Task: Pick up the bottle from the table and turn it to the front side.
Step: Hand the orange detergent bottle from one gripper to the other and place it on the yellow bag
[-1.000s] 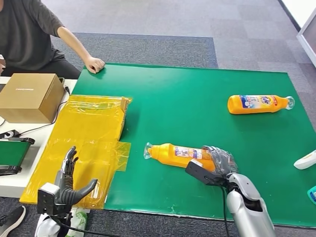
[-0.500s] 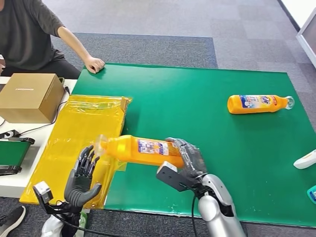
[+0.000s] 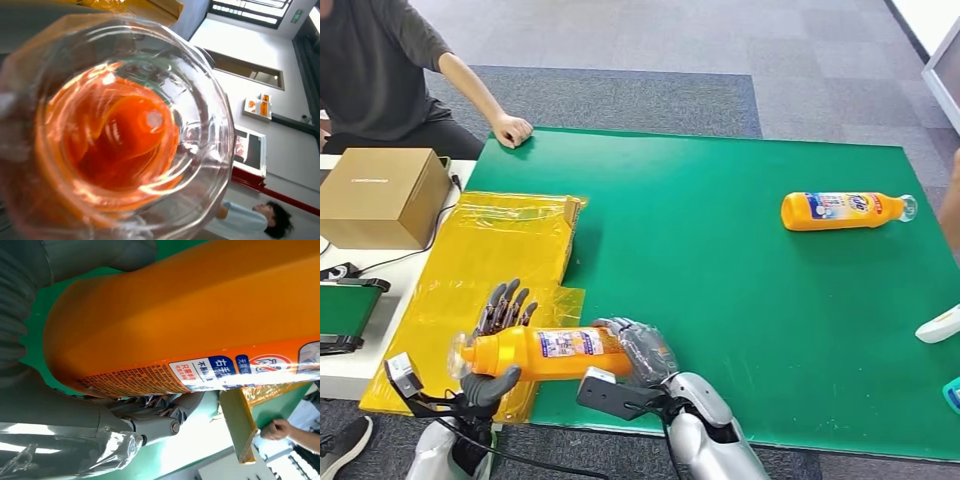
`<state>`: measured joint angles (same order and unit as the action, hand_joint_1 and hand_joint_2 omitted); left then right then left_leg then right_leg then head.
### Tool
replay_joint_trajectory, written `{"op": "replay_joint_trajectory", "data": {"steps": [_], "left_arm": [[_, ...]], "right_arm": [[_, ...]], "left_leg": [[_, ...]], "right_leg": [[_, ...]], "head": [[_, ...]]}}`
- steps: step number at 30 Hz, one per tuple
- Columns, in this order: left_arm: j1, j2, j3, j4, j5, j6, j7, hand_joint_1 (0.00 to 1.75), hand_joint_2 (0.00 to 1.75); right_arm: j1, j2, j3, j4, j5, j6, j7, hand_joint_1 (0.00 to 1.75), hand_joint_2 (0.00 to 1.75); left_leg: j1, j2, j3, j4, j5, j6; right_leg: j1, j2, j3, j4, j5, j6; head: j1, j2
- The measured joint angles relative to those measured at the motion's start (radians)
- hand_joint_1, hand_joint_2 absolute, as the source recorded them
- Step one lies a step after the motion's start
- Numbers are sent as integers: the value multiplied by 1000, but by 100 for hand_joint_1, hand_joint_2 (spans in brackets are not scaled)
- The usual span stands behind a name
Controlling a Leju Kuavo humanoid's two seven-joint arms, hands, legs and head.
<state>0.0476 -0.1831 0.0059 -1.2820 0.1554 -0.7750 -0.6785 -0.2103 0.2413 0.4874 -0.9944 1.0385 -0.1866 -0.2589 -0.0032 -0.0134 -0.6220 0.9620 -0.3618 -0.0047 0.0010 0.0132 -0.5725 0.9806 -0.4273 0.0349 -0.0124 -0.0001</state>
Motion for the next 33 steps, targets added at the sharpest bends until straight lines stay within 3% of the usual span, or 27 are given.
{"op": "replay_joint_trajectory", "data": {"steps": [1, 2, 5, 6, 8, 19, 22, 26, 30, 33], "left_arm": [[-1, 1, 0, 3, 3, -2, 0, 24, 175], [-1, 3, -1, 5, 5, -3, 0, 66, 175], [-1, 8, -3, 10, 2, -3, -3, 175, 175], [-1, 10, -5, 12, -4, 1, -6, 175, 175], [-2, 13, -10, 14, -25, 14, -13, 175, 175], [2, 21, -62, -34, -181, 180, -31, 175, 175], [15, 19, -80, -104, -264, 351, -33, 175, 175], [46, 8, -95, -273, -538, 717, -31, 175, 175], [87, -21, -73, -419, -804, 924, -13, 175, 175], [101, -36, -53, -480, -1032, 1071, 57, 175, 175]], "right_arm": [[-3, 0, 11, 9, -3, 0, -1, 175, 175], [-5, 0, 22, 17, -8, 1, -1, 166, 175], [-12, 0, 49, 34, -25, -1, -2, 54, 175], [-14, 0, 57, 37, -30, -2, -2, 19, 175], [-19, 0, 74, 40, -37, 0, -3, 1, 175], [-16, -10, 123, -17, -59, 4, 15, 0, 175], [-4, -13, 120, -41, -48, -3, 38, 0, 175], [44, -22, 77, -109, -9, -6, 82, 0, 175], [102, -28, 8, -183, 21, 6, 104, 0, 175], [137, -28, -42, -231, 31, 14, 109, 0, 175]], "left_leg": [[0, 0, 0, 0, 0, 0], [0, 0, 0, 0, 0, 0], [0, 0, 0, 0, 0, 0], [0, 0, 0, 0, 0, 0], [0, 0, 0, 0, 0, 0], [0, 0, 0, 0, 0, 0], [0, 0, 1, 0, 0, 0], [0, 0, 1, 0, 0, 0], [0, 0, 0, 0, 0, 0], [0, 0, 0, 0, 0, 0]], "right_leg": [[0, 0, 0, 0, 0, 0], [0, 0, 0, 0, 0, 0], [0, 0, 0, 0, 0, 0], [0, 0, 0, 0, 0, 0], [0, 0, 0, 0, 0, 0], [0, 0, 0, 0, 0, 0], [0, 0, 0, 0, 0, 0], [0, 0, 1, 0, 0, 0], [0, 0, 0, 0, 0, 0], [0, 0, 0, 0, 0, 0]], "head": [[0, 0], [0, 0], [0, 0], [0, 0], [0, 0], [0, 0], [0, 0], [0, 0], [0, 0], [0, 0]]}}
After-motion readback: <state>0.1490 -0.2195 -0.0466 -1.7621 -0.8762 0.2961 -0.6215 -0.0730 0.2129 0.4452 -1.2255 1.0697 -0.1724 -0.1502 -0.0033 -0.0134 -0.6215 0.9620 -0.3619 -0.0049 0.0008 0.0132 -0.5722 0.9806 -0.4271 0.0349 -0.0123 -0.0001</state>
